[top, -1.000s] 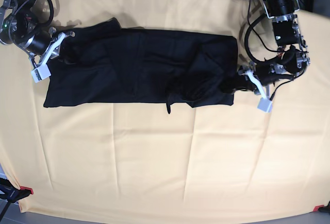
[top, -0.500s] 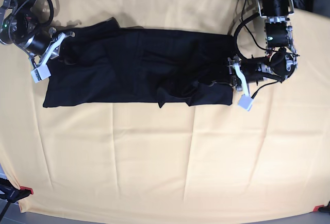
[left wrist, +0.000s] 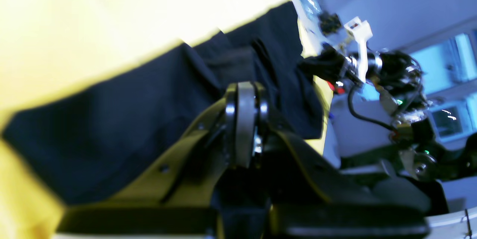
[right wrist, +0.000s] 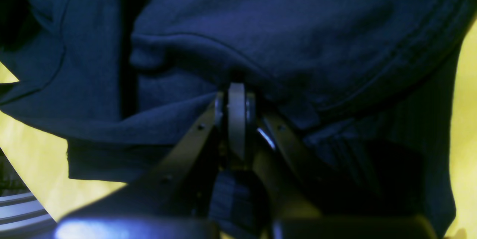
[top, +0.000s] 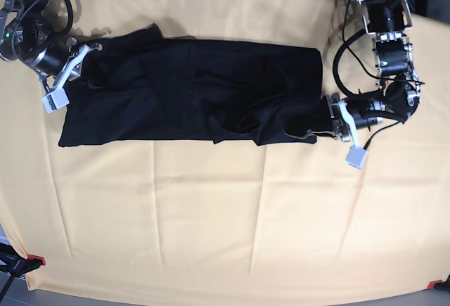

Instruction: Fold the T-shirt properly

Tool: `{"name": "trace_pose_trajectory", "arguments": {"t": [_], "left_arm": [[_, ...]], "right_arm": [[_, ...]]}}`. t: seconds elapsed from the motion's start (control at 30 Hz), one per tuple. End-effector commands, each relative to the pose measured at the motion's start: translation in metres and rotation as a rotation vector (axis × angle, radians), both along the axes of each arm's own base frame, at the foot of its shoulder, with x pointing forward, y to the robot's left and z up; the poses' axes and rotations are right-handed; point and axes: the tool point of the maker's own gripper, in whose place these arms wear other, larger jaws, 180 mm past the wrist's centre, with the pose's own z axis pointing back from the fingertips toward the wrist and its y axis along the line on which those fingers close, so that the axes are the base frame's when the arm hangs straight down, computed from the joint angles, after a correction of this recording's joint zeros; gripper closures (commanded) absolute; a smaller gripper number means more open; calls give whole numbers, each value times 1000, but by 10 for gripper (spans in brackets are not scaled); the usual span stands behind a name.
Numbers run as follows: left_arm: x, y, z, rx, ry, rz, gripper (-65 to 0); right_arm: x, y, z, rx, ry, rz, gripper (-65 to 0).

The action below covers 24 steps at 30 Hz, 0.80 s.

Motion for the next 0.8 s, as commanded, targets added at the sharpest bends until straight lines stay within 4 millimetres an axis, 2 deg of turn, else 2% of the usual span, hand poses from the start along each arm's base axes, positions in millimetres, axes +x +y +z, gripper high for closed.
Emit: {"name": "trace_pose_trajectory", "arguments": {"t": [0.0,0.1,0.3,0.4,0.77], "left_arm": [[4,6,2,50,-24,2,0],[-1,10,-23,152,55,8,0],[-15,-13,-35,170,91,-84,0],[-25,-33,-38,151,105,-158,0],[-73,-127,-36,14,87,-438,0]], "right_arm": [[8,-1,13,11,-51,2,0],[8,-1,13,12,-52,1,0],[9,-1,14,14,-57,-1,0],[9,-1,14,14,-57,-1,0],[9,-1,14,14,-57,-1,0]]}}
